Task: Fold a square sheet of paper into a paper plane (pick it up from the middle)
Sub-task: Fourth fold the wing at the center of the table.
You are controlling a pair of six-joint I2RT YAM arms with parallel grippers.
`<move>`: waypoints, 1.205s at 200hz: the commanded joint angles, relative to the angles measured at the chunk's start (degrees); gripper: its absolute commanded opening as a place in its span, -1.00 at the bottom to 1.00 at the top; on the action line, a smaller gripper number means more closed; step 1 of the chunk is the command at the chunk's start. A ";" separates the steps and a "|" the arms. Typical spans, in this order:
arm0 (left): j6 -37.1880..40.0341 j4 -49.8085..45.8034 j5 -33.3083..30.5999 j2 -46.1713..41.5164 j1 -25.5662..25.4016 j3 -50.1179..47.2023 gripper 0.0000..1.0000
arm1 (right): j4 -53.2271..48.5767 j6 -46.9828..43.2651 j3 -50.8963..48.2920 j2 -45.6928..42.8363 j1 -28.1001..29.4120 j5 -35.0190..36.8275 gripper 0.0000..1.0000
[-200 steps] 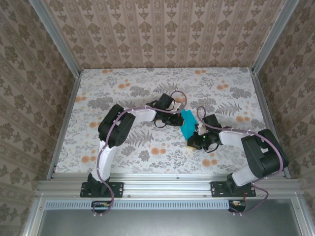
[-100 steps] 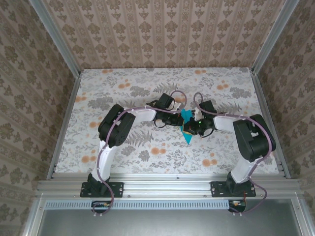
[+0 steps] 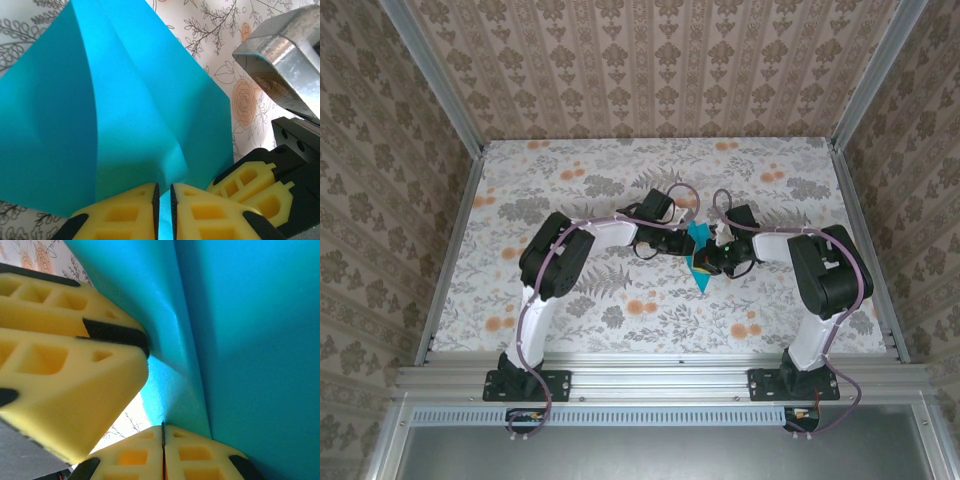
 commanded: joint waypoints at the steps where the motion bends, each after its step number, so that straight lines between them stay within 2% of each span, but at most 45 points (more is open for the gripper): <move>1: -0.35 1.16 -3.30 -3.84 0.76 1.14 -0.59 | 0.56 -0.42 -2.12 1.41 0.06 0.14 -0.81; 40: -1.10 3.17 -4.61 -10.96 0.60 -2.86 -0.54 | 2.78 1.31 -3.44 0.76 0.61 -1.66 -0.81; 69: -2.13 5.42 -7.80 -19.19 -1.02 -11.99 -0.59 | 4.89 4.10 -4.51 -0.36 1.58 -2.63 -0.81; 114: -6.33 14.78 -15.25 -28.25 -8.67 -28.37 -0.74 | 5.85 10.43 -4.94 -3.44 5.20 0.59 -0.78; 146: -7.85 21.10 -18.66 -29.34 -14.41 -34.65 -0.80 | 7.50 14.38 -5.41 -4.89 7.08 2.34 -0.79; 181: -8.08 27.14 -21.81 -28.29 -17.10 -39.26 -0.83 | 10.96 18.63 -6.66 -6.02 8.42 2.40 -0.79; 241: -5.21 32.65 -29.97 -23.71 -20.91 -40.39 -0.86 | 16.39 24.99 -9.79 -7.17 9.25 2.69 -0.79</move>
